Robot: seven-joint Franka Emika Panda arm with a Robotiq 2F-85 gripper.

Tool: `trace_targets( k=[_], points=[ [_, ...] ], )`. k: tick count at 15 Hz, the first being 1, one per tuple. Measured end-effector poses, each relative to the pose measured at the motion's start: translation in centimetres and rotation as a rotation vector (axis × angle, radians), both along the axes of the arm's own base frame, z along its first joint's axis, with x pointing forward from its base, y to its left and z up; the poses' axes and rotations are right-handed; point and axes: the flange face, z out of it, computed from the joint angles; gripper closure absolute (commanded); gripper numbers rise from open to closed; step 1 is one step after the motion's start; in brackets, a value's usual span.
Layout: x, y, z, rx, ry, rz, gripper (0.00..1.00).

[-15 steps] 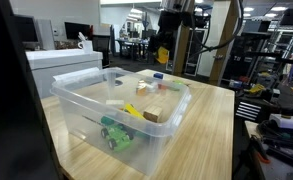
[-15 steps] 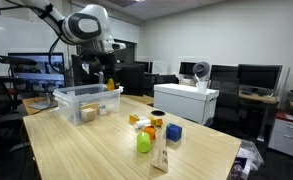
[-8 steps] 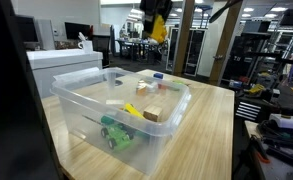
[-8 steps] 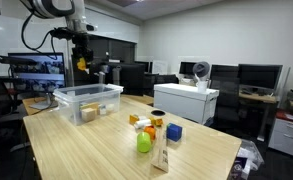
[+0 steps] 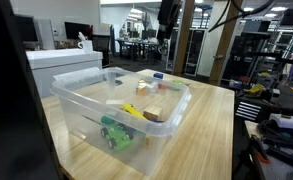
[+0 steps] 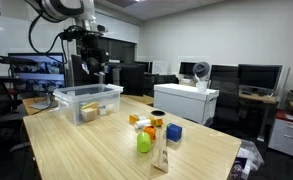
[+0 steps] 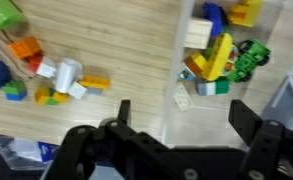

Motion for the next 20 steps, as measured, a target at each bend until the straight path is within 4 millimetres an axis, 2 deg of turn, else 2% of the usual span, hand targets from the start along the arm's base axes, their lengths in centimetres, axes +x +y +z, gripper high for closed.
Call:
trace_targets(
  k=[1, 3, 4, 8, 11, 13, 20],
  points=[
    [0.2, -2.7, -0.7, -0.033, 0.01, -0.034, 0.0],
    [0.1, -11.7, -3.7, -0.139, 0.047, -0.136, 0.0],
    [0.1, -14.4, -5.3, -0.166, 0.068, -0.165, 0.0],
    [-0.9, -19.9, -10.6, -0.336, 0.213, -0.131, 0.0],
    [-1.8, -22.6, -14.5, -0.442, 0.322, -0.069, 0.0],
    [-2.0, -23.4, -16.7, -0.485, 0.373, -0.027, 0.0],
    [-1.2, -22.6, -24.0, -0.517, 0.438, 0.113, 0.0]
  ],
)
